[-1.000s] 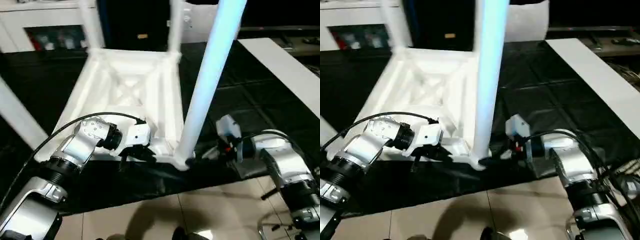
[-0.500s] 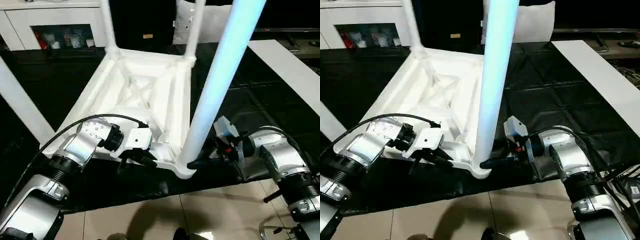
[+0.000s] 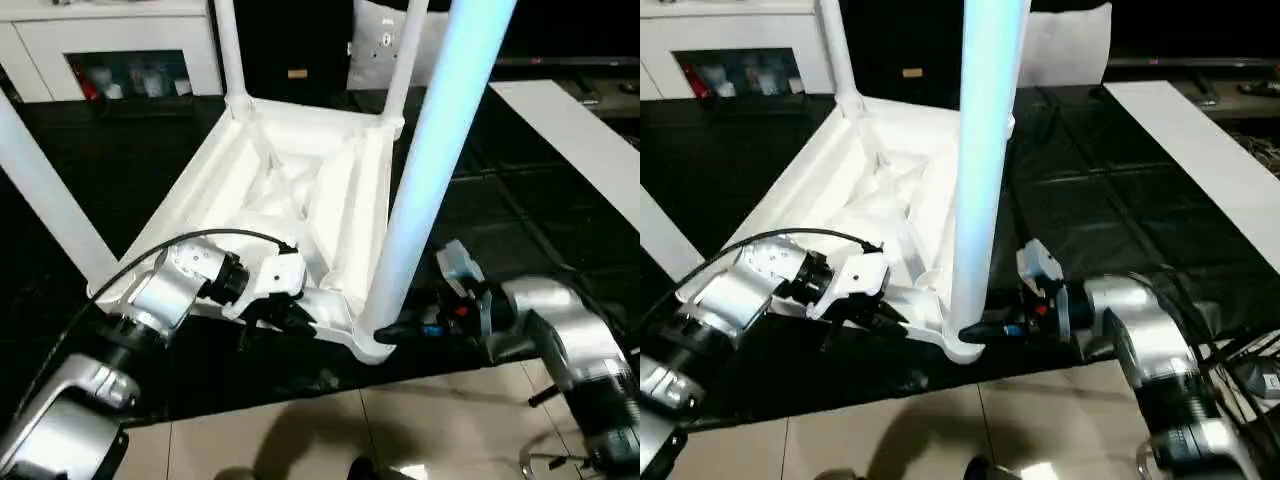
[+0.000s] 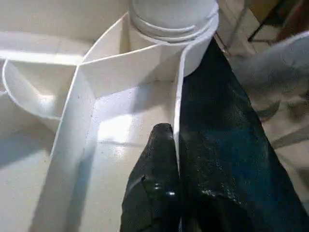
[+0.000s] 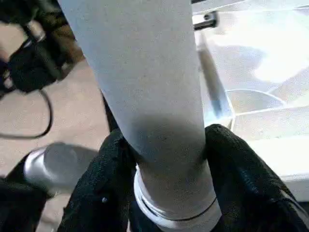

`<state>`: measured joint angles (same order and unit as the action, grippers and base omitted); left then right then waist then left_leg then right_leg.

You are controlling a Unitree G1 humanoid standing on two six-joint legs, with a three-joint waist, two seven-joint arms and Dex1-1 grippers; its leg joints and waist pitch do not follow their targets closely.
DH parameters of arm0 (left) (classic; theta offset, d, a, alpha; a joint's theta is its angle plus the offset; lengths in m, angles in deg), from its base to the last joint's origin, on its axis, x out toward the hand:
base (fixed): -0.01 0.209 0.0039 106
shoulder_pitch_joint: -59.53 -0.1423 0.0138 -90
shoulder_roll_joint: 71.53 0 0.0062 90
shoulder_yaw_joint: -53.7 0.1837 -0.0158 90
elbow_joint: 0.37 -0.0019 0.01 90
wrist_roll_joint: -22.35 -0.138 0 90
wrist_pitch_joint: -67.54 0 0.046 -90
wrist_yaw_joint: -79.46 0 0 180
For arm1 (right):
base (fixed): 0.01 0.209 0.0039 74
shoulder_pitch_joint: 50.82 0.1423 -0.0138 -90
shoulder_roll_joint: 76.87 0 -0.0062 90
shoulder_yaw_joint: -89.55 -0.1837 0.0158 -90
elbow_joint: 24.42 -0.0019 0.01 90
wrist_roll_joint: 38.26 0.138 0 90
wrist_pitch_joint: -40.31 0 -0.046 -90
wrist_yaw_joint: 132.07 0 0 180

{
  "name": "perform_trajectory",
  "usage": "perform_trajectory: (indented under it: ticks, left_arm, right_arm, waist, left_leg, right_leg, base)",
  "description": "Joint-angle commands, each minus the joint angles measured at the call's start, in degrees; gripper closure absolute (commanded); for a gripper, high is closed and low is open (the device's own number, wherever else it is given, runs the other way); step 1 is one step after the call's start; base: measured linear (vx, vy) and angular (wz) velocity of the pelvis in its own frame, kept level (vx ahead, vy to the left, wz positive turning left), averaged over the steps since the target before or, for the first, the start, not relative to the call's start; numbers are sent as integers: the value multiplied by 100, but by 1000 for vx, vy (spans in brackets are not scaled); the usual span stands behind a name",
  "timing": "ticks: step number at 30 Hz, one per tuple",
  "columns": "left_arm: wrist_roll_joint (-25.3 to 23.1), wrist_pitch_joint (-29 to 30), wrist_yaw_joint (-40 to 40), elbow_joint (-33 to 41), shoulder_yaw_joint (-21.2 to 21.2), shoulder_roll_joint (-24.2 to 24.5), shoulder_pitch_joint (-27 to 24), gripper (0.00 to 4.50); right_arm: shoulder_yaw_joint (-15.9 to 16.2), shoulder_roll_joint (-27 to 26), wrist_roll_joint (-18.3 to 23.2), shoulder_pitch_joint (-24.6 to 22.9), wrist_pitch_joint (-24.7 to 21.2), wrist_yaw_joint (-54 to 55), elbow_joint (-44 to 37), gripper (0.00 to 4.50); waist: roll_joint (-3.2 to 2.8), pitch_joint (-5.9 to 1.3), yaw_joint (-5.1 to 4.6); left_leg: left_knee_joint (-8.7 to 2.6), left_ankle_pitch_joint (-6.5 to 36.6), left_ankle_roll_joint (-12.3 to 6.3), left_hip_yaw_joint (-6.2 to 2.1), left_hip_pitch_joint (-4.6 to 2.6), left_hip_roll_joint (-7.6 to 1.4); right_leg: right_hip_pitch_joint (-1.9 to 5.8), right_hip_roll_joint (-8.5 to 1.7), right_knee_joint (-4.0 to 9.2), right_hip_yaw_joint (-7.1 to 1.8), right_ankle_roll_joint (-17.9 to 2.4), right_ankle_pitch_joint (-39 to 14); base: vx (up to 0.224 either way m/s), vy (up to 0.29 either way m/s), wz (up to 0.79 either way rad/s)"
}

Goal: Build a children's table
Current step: Rotate leg to tighten

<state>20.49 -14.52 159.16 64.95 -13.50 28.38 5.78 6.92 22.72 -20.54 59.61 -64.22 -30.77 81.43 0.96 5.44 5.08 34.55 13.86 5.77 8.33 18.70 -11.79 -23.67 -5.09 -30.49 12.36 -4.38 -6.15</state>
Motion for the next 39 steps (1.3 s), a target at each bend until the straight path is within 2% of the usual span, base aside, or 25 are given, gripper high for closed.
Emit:
perform_trajectory:
  ticks: [1, 4, 5, 6, 7, 8, 9, 10, 11, 12, 13, 14, 15, 16, 17, 18, 20, 21, 23, 25, 27, 31, 33, 35, 39]
  left_arm:
    - [11, 400, -760, 193, -42, -378, -28, 450]
    - [-63, 734, -1157, 279, -120, -579, -27, 450]
    - [-85, 872, -1345, 281, -172, -682, 0, 450]
    - [-89, 906, -1393, 279, -186, -709, 8, 450]
    - [-141, 1117, -1690, 271, -268, -872, 71, 450]
    - [-152, 1153, -1730, 282, -278, -891, 75, 450]
    - [-188, 1278, -1864, 321, -307, -955, 92, 450]
    - [-230, 1394, -2006, 348, -326, -1023, 118, 450]
    - [-287, 1468, -2180, 324, -344, -1099, 166, 450]
    - [-348, 1526, -2372, 272, -360, -1191, 228, 450]
    - [-383, 1575, -2475, 262, -369, -1240, 254, 450]
    - [-402, 1653, -2655, 265, -404, -1359, 289, 450]
    - [-414, 1766, -2827, 298, -444, -1492, 314, 450]
    - [-420, 1804, -2897, 314, -459, -1545, 321, 450]
    - [-427, 1845, -2972, 331, -476, -1601, 329, 450]
    - [-453, 1907, -3128, 354, -513, -1704, 339, 450]
    - [-486, 1991, -3398, 365, -592, -1867, 355, 450]
    - [-499, 1992, -3467, 359, -611, -1903, 362, 450]
    - [-519, 1976, -3542, 344, -647, -1900, 370, 450]
    - [-530, 1962, -3547, 352, -662, -1843, 358, 450]
    - [-532, 1913, -3444, 412, -629, -1729, 304, 450]
    - [-482, 1726, -3059, 537, -555, -1419, 141, 450]
    - [-444, 1620, -2882, 532, -548, -1266, 85, 450]
    - [-397, 1482, -2655, 520, -527, -1123, 34, 450]
    - [-330, 1161, -2219, 434, -462, -864, -10, 450]
  right_arm:
    - [338, -381, 154, -149, -197, 224, -308, 257]
    - [304, -713, -185, -244, -111, 1017, -317, 257]
    - [253, -908, -315, -225, -146, 1451, -285, 257]
    - [238, -960, -348, -216, -154, 1565, -274, 257]
    - [139, -1281, -479, -148, -265, 2217, -241, 257]
    - [131, -1320, -489, -144, -284, 2299, -250, 257]
    - [106, -1460, -543, -124, -337, 2607, -271, 257]
    - [86, -1623, -638, -87, -372, 2981, -263, 258]
    - [60, -1807, -761, -29, -391, 3399, -208, 259]
    - [17, -2026, -891, 43, -405, 3868, -124, 259]
    - [-10, -2143, -955, 71, -419, 4107, -93, 259]
    - [-106, -2351, -1037, 146, -448, 4552, 3, 260]
    - [-228, -2565, -1140, 238, -453, 5054, 123, 260]
    - [-293, -2663, -1162, 281, -471, 5269, 180, 261]
    - [-363, -2768, -1184, 327, -491, 5498, 242, 261]
    - [-531, -2976, -1199, 418, -553, 5918, 357, 261]
    - [-865, -3293, -1000, 580, -570, 6439, 546, 261]
    - [-915, -3334, -973, 623, -525, 6520, 593, 261]
    - [-961, -3332, -1032, 644, -304, 6598, 601, 205]
    - [-1020, -3295, -1026, 599, -183, 6565, 550, 187]
    - [-900, -3060, -1177, 483, 44, 6312, 451, 171]
    - [-796, -2354, -1398, 267, 623, 5699, 318, 136]
    - [-858, -2010, -1195, 176, 722, 5165, 162, 119]
    - [-933, -1720, -985, 115, 751, 4663, 11, 91]
    - [-916, -1112, -682, 24, 704, 3642, -250, 52]
  waist:
    - [35, -396, -90]
    - [14, -331, -215]
    - [-52, -338, -353]
    - [-88, -331, -419]
    - [-160, -319, -466]
    - [-212, -288, -418]
    - [-93, -230, -510]
    - [-13, -177, -482]
    - [277, -112, -455]
    - [280, -262, -533]
    - [221, -314, -546]
    - [23, -381, -511]
    - [-112, -401, -566]
    - [-131, -409, -589]
    - [-100, -326, -673]
    - [-104, -310, -670]
    - [-144, -311, -760]
    - [-164, -325, -793]
    - [-155, -323, -814]
    - [-85, -352, -783]
    - [-60, -368, -773]
    - [-73, -427, -701]
    - [-72, -501, -616]
    - [-55, -509, -556]
    - [-88, -482, -427]
  left_leg:
    - [-383, 398, -462, 46, 57, -115]
    - [-356, 889, -357, 47, -23, -69]
    - [-325, 1262, -360, -10, -73, -156]
    - [-359, 1422, -370, -61, -52, -271]
    - [-608, 1940, -410, -283, 144, -708]
    - [-851, 2439, -363, -448, 176, -1023]
    - [-953, 3053, -163, -403, -2, -967]
    - [-797, 3205, -65, -252, -75, -616]
    - [127, 1877, -51, 147, -482, 344]
    - [246, 1102, -313, 179, -182, 443]
    - [100, 877, -334, 61, 192, 329]
    - [-131, 482, -375, -68, 235, 91]
    - [-217, 380, -389, -208, 254, -151]
    - [-251, 393, -390, -231, 221, -238]
    - [-302, 944, -299, -151, 104, -161]
    - [-288, 1107, -270, -125, 44, -104]
    - [-317, 1310, -284, -154, 61, -134]
    - [-365, 1417, -358, -216, 102, -239]
    - [-389, 1423, -421, -215, 98, -244]
    - [-355, 905, -452, -141, 124, -96]
    - [-350, 648, -519, -121, 135, -62]
    - [-329, 47, -739, -130, 170, -110]
    - [-286, -455, -1023, -125, 230, -78]
    - [-260, -845, -1255, -131, 244, -96]
    - [-262, -654, -1294, -80, 223, -86]
  right_leg:
    - [438, -388, 524, -331, 363, -3149]
    - [426, -342, 752, -153, 786, -3773]
    - [494, -313, 904, 64, 1045, -3853]
    - [558, -328, 874, 87, 1033, -3719]
    - [779, -382, 365, -99, 816, -3061]
    - [808, -417, -240, -399, 524, -2391]
    - [523, -465, -496, -776, 94, -1467]
    - [428, -432, -200, -812, 113, -2210]
    - [-161, -288, 869, -370, 1092, -5594]
    - [171, -457, 789, -399, 1332, -6176]
    - [562, -495, 656, -301, 1463, -5683]
    - [603, -500, 654, -254, 1420, -4454]
    - [640, -489, 545, -235, 1054, -3309]
    - [615, -490, 491, -258, 829, -2893]
    - [474, -402, 555, -223, 421, -2900]
    - [453, -400, 605, -182, 400, -3110]
    - [502, -410, 627, -120, 405, -3237]
    - [549, -417, 553, -166, 389, -2910]
    - [504, -449, 476, -282, 235, -2586]
    - [500, -465, 474, -336, 29, -2557]
    - [489, -463, 464, -339, -15, -2668]
    - [489, -471, 330, -400, -206, -1993]
    - [541, -448, 201, -427, -276, -1402]
    - [498, -431, 117, -451, -429, -911]
    - [472, -402, 191, -422, -356, -1422]
  base:
    - [0, 0, 0]
    - [0, 0, 0]
    - [0, 0, 0]
    - [0, 0, 0]
    - [0, 0, 0]
    - [0, 0, 0]
    - [0, 0, 0]
    - [0, 0, 0]
    - [0, 0, 0]
    - [68, -17, -24]
    - [46, 35, -48]
    - [46, 35, -48]
    - [0, 0, 0]
    - [0, 0, 0]
    - [0, 0, 0]
    - [0, 0, 0]
    - [0, 0, 0]
    - [0, 0, 0]
    - [0, 0, 0]
    - [0, 0, 0]
    - [0, 0, 0]
    - [0, 0, 0]
    - [0, 0, 0]
    - [0, 0, 0]
    - [0, 0, 0]
